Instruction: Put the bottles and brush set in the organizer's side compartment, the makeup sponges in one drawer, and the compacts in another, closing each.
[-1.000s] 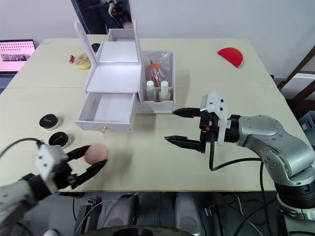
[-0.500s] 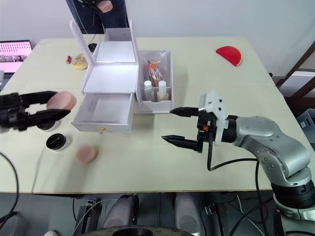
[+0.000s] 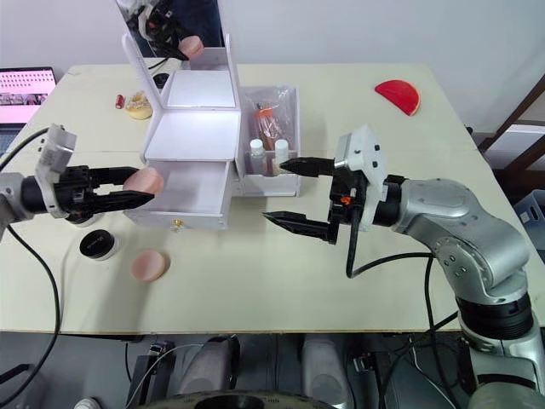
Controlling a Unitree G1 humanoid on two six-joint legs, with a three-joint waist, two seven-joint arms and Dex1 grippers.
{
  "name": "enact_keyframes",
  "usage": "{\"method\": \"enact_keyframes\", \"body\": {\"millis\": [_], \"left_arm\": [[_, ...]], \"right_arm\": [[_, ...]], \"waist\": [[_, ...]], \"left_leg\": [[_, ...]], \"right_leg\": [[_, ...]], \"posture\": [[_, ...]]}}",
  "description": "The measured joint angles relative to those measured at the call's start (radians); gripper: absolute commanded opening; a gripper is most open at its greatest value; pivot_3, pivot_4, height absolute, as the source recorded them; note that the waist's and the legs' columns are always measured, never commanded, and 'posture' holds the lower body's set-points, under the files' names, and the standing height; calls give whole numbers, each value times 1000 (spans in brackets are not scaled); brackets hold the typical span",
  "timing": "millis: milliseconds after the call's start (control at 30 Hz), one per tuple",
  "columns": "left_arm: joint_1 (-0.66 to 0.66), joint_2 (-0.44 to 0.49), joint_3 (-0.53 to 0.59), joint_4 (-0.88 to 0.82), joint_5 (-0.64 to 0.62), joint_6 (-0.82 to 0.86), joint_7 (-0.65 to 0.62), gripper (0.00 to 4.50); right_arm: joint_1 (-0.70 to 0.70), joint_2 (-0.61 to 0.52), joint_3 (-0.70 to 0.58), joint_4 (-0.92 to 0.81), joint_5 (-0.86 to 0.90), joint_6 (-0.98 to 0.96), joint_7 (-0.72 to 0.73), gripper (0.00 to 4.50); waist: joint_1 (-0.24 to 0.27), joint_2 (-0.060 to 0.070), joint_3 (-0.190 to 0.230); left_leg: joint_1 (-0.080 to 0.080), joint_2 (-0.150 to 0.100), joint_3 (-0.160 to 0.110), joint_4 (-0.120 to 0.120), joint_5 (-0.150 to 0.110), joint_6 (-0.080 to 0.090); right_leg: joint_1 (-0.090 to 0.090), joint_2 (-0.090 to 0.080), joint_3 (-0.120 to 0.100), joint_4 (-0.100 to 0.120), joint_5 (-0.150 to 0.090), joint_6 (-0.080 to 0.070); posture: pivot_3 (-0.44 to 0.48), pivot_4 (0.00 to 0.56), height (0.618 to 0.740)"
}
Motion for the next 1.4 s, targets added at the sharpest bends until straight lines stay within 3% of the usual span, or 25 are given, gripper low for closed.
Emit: {"method": "enact_keyframes", "body": {"millis": [700,1400], "left_arm": [[-43,-48,-24,0,95,-44,-57,2665],[-60,-55,-38,13,124,-43,-75,2665]], "right_arm": [[-169,128,56,82,-20,16,-83,4500],[-171,147,73,88,-53,16,-105,4500]], "waist": [[1,0,0],[-2,0,0]], "left_leg": [[0,1,0,0,0,0],[1,1,0,0,0,0]], "right_leg": [[0,1,0,1,0,0],[0,1,0,2,0,0]], "posture": [[0,150,739],[0,150,739]]}}
